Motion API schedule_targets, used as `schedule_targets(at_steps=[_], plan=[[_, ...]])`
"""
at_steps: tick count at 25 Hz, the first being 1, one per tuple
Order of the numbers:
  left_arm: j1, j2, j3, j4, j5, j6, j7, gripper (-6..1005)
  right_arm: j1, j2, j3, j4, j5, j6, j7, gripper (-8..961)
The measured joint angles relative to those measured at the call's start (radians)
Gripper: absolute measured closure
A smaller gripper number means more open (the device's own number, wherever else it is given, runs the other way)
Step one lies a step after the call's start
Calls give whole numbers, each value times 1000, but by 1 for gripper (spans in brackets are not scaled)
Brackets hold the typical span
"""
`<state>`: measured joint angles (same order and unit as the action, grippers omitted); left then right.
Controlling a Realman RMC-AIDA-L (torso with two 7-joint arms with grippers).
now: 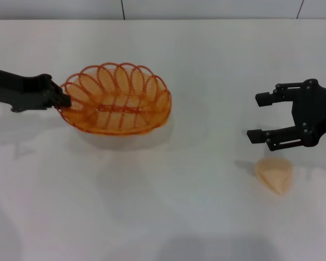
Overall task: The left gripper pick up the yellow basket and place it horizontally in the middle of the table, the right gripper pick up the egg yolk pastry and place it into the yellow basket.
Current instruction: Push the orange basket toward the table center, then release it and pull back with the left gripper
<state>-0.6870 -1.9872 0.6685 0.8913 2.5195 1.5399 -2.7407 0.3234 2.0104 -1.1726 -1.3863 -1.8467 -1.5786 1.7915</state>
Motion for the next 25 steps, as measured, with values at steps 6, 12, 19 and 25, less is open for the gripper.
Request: schedule_targets(at_steps=[6, 12, 19, 25], plan=[[-15, -14, 2, -83, -6, -37, 0, 915, 0, 1, -2, -3, 7, -8, 0, 152], [-41, -25, 2, -111, -6, -51, -7, 915, 0, 0, 2, -4, 17, -27, 0, 152], [-70, -39, 3, -156, 1, -86, -9, 915, 0, -1, 4, -4, 18, -42, 0, 152], [-72, -48, 3, -199, 3, -123, -12, 915, 0, -1, 4, -4, 18, -49, 0, 152]])
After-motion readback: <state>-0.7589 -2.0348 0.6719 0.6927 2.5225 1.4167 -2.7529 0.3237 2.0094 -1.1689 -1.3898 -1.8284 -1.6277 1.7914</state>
